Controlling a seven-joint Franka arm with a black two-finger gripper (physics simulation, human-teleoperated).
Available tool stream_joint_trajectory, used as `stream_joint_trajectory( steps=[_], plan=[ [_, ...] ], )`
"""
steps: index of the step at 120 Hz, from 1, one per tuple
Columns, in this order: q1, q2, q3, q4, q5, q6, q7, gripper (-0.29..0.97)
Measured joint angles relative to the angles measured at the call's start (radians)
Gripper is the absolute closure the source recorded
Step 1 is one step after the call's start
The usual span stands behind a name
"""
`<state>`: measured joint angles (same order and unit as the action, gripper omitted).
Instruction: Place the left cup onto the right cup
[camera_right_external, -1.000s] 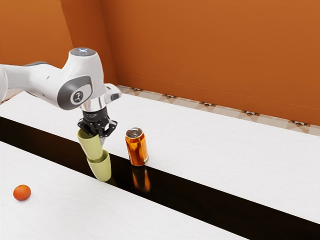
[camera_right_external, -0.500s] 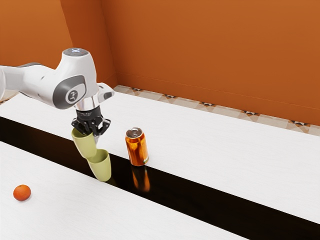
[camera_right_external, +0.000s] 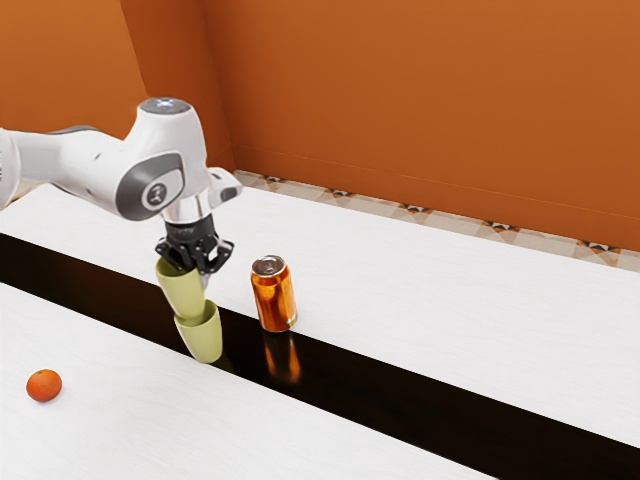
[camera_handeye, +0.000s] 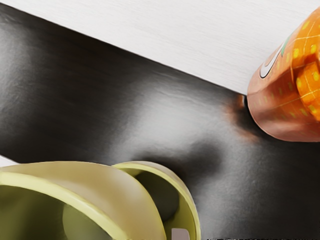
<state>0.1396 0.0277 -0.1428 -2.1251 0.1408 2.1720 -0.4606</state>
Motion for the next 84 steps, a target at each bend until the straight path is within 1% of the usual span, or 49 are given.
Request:
stream_joint_trajectory(
  steps=[16,39,45,49,69,84],
  plan=[
    [-0.009,0.020,0.000,0.000,0.000,0.009,0.000,0.78],
    [0.003,0.027,0.000,0.000,0.000,0.019,0.001,0.78],
    [0.005,0.030,0.000,0.000,-0.001,0.021,0.001,0.76],
    [0.006,0.030,0.000,0.000,-0.003,0.022,0.002,0.72],
    [0.002,0.031,-0.001,0.001,-0.007,0.025,0.007,0.36],
    [-0.001,0.025,-0.002,0.007,-0.008,0.024,0.011,0.20]
  ],
)
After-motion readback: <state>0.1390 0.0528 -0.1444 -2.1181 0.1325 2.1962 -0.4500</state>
